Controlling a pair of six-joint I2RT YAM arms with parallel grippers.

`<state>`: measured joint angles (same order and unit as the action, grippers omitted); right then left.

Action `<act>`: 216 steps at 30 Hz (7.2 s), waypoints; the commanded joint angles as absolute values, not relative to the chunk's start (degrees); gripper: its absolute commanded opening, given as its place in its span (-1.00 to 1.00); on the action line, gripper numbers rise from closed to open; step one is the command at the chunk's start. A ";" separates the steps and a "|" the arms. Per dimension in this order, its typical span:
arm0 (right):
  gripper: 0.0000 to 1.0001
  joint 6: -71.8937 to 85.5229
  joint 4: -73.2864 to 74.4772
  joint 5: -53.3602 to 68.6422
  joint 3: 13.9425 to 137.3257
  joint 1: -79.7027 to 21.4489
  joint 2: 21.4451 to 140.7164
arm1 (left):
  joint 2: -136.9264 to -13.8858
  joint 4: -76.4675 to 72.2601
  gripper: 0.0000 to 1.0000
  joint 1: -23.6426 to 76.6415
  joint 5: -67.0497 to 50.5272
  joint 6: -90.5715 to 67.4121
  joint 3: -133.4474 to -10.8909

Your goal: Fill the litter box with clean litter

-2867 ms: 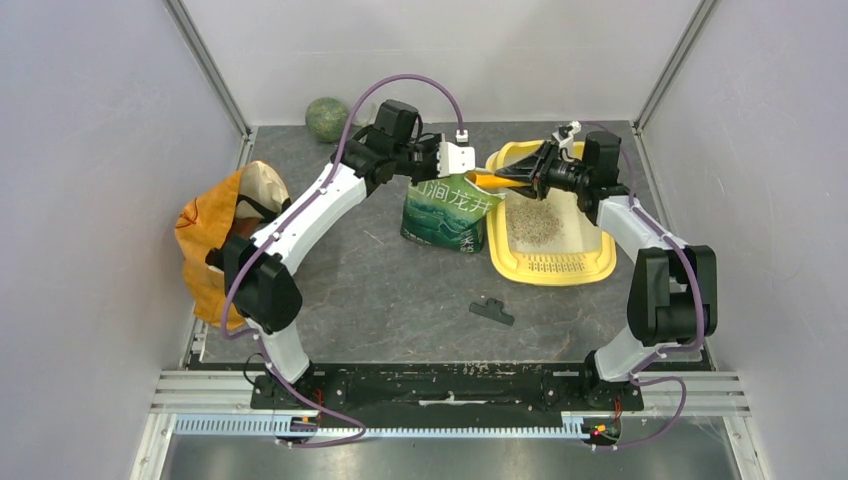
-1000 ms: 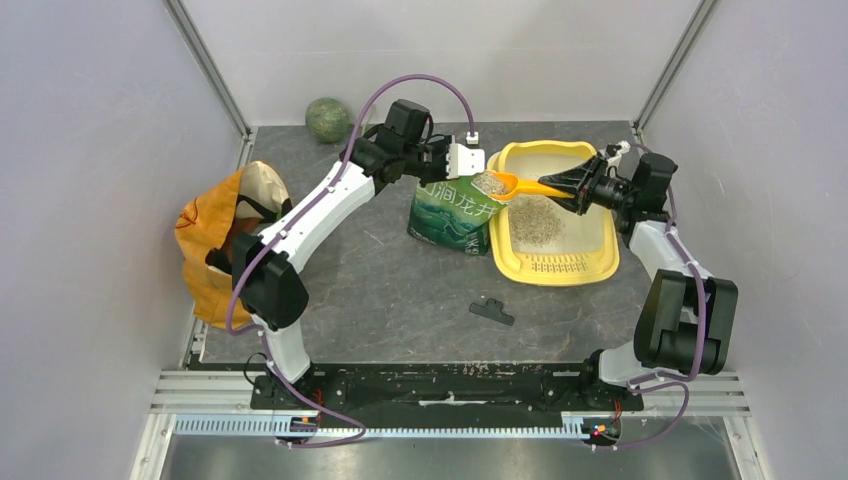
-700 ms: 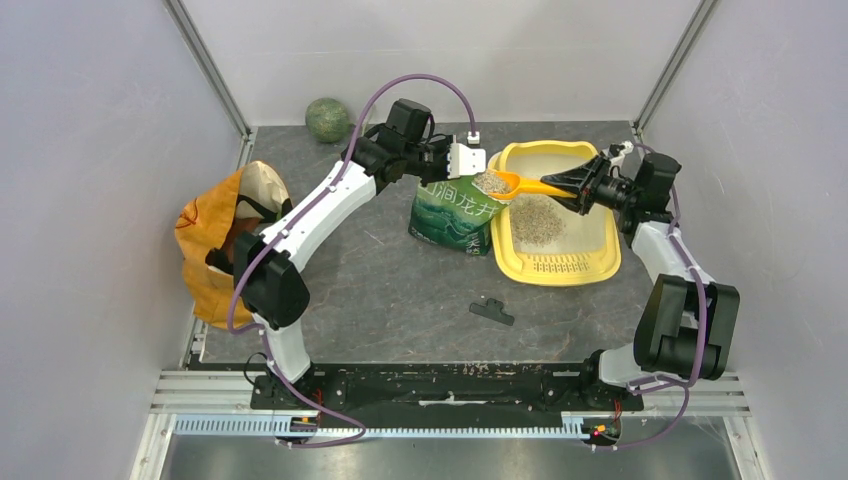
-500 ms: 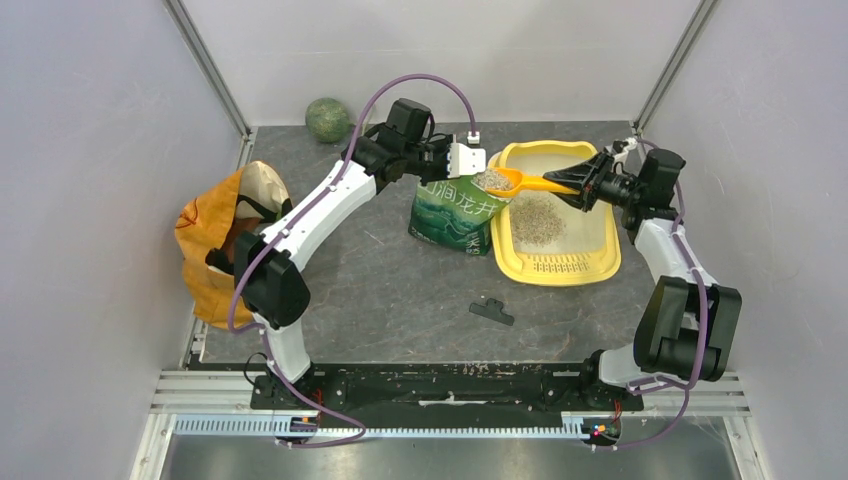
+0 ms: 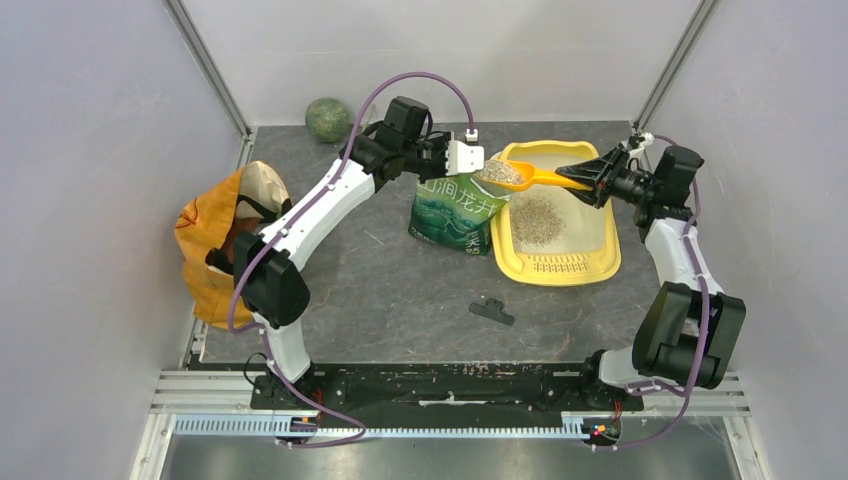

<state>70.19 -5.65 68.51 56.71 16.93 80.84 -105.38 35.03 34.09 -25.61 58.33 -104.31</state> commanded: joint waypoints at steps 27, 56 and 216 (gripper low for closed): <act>-1.00 57.25 6.74 71.86 62.63 34.71 80.04 | -105.07 34.01 -0.96 33.84 -26.61 61.17 -107.16; -1.00 -14.29 56.40 8.79 93.67 5.11 83.16 | -97.88 25.24 -0.96 32.88 -23.31 54.04 -96.03; 0.94 -33.91 11.30 74.09 75.67 -15.14 99.41 | -100.37 64.86 -0.96 22.24 -26.69 57.14 -110.68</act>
<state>-17.69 -3.29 70.57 74.87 -15.14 103.61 -100.73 61.69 22.87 -28.75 56.05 -109.45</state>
